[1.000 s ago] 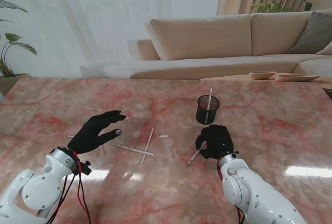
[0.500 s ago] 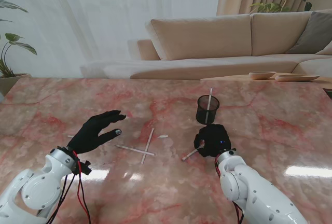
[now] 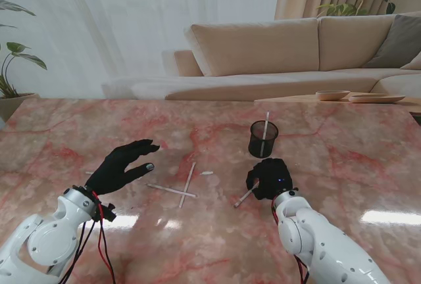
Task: Insert makeup brushes into the holder
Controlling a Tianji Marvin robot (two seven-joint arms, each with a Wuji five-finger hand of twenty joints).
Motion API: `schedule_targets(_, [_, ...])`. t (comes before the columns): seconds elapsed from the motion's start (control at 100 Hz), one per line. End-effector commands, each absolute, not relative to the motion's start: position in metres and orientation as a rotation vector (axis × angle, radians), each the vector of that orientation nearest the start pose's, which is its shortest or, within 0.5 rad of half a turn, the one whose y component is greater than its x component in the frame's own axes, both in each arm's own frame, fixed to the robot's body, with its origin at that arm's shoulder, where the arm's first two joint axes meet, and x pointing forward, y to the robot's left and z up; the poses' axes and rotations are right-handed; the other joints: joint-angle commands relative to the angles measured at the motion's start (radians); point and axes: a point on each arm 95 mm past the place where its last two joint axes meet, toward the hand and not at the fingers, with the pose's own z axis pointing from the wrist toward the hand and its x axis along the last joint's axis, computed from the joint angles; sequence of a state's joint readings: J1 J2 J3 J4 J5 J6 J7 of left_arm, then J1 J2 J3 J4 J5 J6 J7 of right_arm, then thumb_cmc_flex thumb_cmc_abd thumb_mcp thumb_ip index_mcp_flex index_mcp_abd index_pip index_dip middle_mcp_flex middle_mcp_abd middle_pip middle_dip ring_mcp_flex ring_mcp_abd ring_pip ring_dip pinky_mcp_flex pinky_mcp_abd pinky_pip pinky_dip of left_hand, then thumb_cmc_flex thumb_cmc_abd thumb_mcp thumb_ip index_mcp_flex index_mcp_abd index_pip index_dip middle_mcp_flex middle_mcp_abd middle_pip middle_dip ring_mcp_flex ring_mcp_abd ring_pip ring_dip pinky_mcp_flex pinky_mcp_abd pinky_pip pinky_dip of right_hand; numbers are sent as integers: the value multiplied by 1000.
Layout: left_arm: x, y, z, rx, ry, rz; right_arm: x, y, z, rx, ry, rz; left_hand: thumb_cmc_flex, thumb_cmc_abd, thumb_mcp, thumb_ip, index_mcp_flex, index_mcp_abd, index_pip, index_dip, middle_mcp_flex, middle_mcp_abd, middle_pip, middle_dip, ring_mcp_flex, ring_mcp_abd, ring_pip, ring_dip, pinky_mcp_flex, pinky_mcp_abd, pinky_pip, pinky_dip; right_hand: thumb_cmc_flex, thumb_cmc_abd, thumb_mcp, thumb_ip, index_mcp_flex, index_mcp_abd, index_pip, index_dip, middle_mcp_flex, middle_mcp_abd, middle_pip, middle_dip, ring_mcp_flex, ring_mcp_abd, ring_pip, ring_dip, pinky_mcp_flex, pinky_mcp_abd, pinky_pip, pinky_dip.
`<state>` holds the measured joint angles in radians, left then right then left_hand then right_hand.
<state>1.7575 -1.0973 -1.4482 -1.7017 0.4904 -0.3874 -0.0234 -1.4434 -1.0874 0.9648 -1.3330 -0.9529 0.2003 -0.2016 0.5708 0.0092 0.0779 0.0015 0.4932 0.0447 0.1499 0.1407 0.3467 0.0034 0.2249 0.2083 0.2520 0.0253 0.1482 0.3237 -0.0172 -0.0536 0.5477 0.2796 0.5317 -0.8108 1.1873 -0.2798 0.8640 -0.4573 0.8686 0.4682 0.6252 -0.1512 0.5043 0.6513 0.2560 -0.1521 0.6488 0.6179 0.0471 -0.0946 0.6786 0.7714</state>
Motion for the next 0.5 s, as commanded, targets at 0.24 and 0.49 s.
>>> schedule_targets(0.24, [357, 40, -305, -1472, 1248, -2059, 388, -9, -434, 1338, 1548, 1119, 4, -1, -24, -6, 19, -27, 14, 7, -17, -17, -22, -10, -36, -46, -37, -9, 2, -20, -39, -12, -21, 9, 143, 40, 127, 64, 13, 341, -27, -9, 44, 42, -16, -27, 11, 6, -26, -27, 10, 9])
schedule_targets(0.49, [357, 40, -305, -1472, 1240, -2066, 389, -7, -436, 1308, 1592, 1130, 3, -1, -25, -6, 20, -29, 14, 7, -16, -17, -21, -10, -35, -47, -36, -8, 2, -20, -40, -13, -30, 46, 182, 30, 114, 79, -14, 496, -48, -32, 97, 86, -36, -49, 24, 11, -28, -48, 7, 32])
